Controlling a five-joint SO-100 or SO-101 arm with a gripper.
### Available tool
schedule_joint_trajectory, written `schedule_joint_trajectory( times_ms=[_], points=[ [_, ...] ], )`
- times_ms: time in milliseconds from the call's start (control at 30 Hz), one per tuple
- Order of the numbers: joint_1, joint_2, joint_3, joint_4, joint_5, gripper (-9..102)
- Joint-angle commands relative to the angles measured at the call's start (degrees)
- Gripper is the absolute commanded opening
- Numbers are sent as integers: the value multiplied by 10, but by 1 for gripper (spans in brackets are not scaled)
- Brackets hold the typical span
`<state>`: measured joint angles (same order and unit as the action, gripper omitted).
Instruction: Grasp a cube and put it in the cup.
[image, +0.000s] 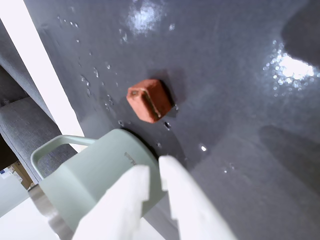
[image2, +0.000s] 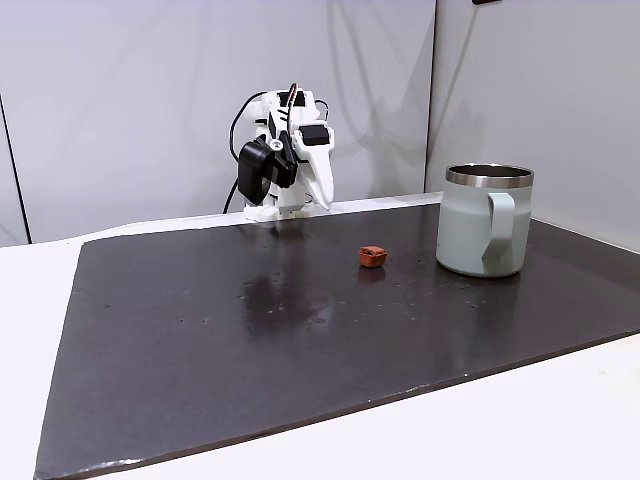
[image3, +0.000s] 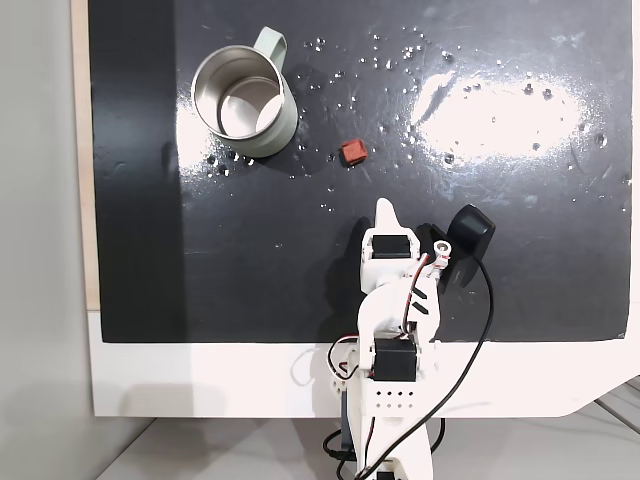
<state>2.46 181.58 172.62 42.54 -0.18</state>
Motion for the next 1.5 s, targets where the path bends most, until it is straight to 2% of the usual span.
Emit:
schedule_joint_trajectory(
  times_ms=[0,467,767,1067,1233,1467],
  points=[
    [4,5,-4,1,3,0],
    [4,5,-4,0,4,0],
    [4,-5,-82,53,0,0],
    [-25,-268,-330,63,-5,0],
    [-38,-431,-470,121,-18,0],
    [-76,-572,-612,212,-37,0]
  ],
)
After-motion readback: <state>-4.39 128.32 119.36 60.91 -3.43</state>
